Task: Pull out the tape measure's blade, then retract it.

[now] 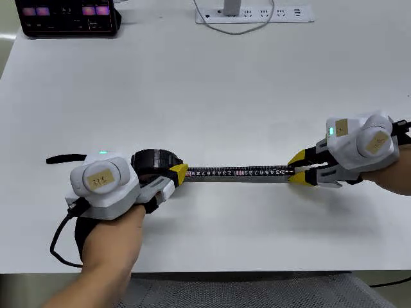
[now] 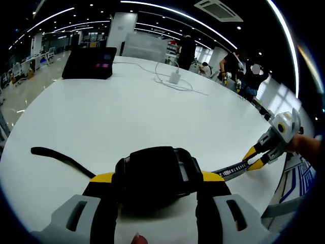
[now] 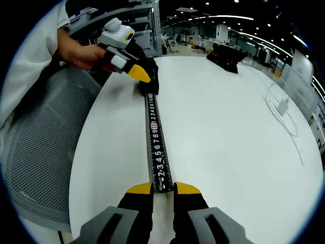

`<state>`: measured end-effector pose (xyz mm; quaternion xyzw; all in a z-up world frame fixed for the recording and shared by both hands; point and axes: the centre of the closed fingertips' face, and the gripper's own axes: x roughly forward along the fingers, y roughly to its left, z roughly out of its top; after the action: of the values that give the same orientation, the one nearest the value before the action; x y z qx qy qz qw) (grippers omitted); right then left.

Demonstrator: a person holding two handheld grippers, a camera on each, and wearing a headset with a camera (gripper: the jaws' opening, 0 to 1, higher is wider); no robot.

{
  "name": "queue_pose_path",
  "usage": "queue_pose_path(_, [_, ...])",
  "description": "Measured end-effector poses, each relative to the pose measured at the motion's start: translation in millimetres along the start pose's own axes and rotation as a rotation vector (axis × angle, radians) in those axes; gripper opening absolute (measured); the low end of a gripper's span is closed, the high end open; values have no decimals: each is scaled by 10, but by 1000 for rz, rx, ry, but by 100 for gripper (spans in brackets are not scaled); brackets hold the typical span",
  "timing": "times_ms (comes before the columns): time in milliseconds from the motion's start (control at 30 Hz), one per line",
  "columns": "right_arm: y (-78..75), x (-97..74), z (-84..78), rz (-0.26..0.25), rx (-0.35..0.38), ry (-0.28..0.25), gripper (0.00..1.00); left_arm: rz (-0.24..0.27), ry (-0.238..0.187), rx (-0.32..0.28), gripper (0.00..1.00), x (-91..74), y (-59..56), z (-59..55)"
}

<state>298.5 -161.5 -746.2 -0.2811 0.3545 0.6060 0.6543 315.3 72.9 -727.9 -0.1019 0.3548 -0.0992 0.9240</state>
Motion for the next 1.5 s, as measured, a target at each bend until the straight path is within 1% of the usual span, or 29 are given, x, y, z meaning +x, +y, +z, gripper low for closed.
queue_pose_path(633, [23, 133, 174, 19, -4, -28, 11, -9, -2, -18, 58, 0, 8, 4])
queue_pose_path(1000, [26, 187, 229, 27, -5, -35, 11, -13, -2, -23, 58, 6, 17, 3])
queue_pose_path(1500, [34, 293, 375, 43, -8, -58, 11, -19, -4, -34, 58, 6, 26, 6])
